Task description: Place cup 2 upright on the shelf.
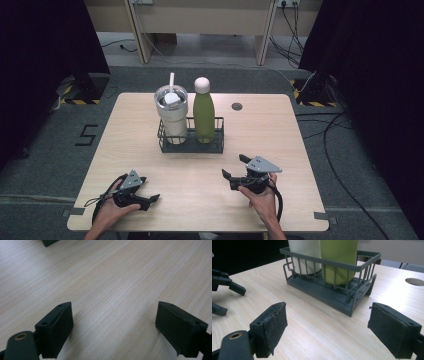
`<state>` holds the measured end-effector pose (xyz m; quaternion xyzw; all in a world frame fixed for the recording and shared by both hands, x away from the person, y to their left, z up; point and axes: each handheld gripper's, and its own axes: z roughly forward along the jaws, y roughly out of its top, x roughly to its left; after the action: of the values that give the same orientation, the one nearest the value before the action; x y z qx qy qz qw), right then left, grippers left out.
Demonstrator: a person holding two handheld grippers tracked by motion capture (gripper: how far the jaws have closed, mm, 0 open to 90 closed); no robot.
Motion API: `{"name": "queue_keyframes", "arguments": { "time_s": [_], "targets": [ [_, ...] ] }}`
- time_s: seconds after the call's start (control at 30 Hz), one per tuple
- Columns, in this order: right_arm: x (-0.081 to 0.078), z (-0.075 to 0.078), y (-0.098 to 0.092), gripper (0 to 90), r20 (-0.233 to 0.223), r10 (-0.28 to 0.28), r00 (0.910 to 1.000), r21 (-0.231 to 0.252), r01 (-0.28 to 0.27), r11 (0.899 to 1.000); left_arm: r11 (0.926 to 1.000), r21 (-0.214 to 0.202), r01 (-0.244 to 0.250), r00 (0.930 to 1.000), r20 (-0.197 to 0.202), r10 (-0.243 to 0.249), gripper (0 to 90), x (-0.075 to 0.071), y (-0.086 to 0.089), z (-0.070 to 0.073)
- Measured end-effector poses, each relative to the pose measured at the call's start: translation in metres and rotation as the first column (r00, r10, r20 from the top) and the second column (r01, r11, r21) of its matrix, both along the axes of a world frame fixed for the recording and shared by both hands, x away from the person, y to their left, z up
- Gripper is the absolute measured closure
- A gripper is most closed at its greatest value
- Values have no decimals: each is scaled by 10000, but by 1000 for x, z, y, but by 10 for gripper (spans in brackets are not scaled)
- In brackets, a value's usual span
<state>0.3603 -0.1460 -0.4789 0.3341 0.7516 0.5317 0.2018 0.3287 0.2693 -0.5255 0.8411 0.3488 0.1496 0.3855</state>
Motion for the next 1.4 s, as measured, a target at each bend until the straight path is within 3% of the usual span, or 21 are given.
{"name": "queue_keyframes", "arguments": {
  "time_s": [0.4,0.7,1.4],
  "targets": [
    [-9,-2,-2,151,19,4,10000,-403,-3,9992,10000,0,-2,10000,1,2,139,0,0,0],
    [-17,-10,-7,151,-210,-65,9998,-488,55,9988,10000,1,-2,10000,1,2,139,0,0,0],
    [-36,-21,-23,151,-780,-182,9968,-390,152,9991,10000,6,-5,10000,3,5,139,0,0,0]
  ]
}}
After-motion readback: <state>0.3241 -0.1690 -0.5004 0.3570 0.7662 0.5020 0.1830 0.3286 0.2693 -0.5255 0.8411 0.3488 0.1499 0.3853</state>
